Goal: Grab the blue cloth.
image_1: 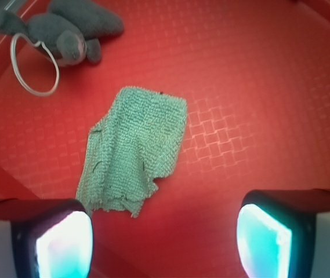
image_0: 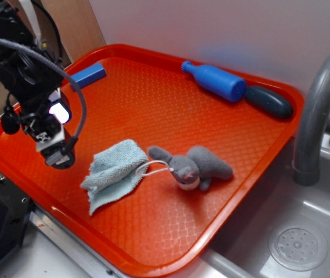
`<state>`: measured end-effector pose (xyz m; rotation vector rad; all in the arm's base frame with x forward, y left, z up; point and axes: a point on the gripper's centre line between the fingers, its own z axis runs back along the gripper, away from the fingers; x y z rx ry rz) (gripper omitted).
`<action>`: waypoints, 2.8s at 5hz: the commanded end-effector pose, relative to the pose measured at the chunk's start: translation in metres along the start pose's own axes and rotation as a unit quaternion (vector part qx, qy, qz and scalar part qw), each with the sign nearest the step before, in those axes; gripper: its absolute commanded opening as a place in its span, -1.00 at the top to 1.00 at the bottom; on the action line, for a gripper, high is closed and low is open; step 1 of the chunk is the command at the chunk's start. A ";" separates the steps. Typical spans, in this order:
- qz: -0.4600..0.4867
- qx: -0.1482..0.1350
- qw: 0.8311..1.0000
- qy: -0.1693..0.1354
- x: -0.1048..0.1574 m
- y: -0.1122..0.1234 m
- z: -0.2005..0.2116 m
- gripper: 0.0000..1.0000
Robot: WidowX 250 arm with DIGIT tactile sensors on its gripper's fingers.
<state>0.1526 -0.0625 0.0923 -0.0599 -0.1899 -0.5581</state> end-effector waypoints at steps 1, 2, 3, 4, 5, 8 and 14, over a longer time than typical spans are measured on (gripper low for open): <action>-0.003 0.001 1.000 -0.012 0.002 -0.003 0.004 -1.00; -0.036 0.004 0.999 -0.012 0.008 -0.032 -0.033 -1.00; -0.035 0.008 0.999 0.000 0.010 -0.038 -0.058 -1.00; -0.035 0.014 0.999 0.007 0.011 -0.038 -0.076 -1.00; -0.014 0.032 0.999 0.020 0.013 -0.029 -0.085 -1.00; 0.133 0.049 0.990 0.012 0.006 0.048 -0.057 1.00; 0.306 0.097 0.947 0.034 -0.008 0.099 0.096 1.00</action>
